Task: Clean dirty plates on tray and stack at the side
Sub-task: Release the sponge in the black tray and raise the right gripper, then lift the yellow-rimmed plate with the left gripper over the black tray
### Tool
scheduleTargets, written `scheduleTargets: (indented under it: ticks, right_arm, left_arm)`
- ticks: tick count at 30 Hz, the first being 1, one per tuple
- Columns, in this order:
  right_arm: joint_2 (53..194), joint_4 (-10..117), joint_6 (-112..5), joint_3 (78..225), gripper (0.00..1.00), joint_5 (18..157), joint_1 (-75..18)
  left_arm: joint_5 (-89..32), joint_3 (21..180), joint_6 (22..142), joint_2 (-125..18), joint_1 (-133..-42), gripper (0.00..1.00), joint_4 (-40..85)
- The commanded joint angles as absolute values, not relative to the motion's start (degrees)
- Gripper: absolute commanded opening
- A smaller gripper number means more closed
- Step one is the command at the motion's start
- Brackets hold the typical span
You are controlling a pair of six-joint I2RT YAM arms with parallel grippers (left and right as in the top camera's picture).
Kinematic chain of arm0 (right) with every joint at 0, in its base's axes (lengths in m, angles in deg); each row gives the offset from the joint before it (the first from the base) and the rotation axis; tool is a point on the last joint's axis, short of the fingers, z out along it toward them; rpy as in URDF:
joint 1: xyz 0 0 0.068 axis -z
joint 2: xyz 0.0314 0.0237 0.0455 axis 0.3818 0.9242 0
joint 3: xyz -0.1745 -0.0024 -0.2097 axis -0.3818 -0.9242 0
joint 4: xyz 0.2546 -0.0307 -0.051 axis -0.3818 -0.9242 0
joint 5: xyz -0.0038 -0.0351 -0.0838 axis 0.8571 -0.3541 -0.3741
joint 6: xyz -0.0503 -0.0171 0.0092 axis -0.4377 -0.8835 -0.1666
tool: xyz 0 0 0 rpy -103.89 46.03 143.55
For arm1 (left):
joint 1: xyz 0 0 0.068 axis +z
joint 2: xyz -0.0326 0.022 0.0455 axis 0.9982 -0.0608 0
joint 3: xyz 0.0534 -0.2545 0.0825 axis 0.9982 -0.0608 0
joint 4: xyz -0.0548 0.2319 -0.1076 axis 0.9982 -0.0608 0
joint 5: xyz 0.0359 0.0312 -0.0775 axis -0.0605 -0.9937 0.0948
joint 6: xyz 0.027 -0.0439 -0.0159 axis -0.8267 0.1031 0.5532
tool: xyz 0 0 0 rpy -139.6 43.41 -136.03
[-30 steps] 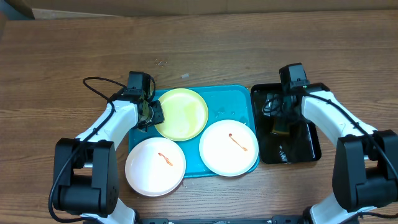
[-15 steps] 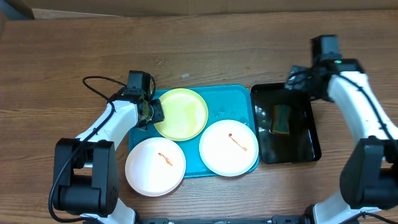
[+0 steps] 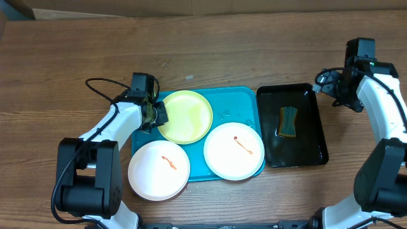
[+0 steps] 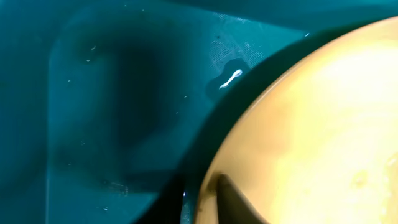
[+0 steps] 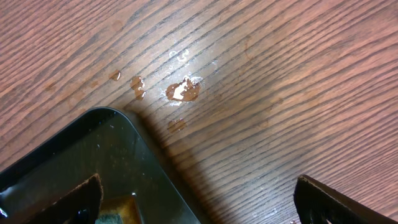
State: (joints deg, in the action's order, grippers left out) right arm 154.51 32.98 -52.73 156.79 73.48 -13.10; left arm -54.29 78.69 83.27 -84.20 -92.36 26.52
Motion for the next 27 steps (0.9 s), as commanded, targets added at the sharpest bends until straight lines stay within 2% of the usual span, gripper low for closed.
scheduleTargets:
  ticks: [1,21,27]
  right_arm:
    - [154.6,33.3,-52.7,158.0,1.0,73.7,-13.0]
    - [154.6,33.3,-52.7,158.0,1.0,73.7,-13.0]
    - [154.6,33.3,-52.7,158.0,1.0,73.7,-13.0]
  left_arm:
    - [-54.8,78.2,83.3,-85.8,-91.8,0.04,26.3]
    - [-54.9,95.0,78.4,-85.5,-88.9,0.04,24.1]
    - [-47.7,99.1,78.4,-85.5,-89.0,0.04,23.9]
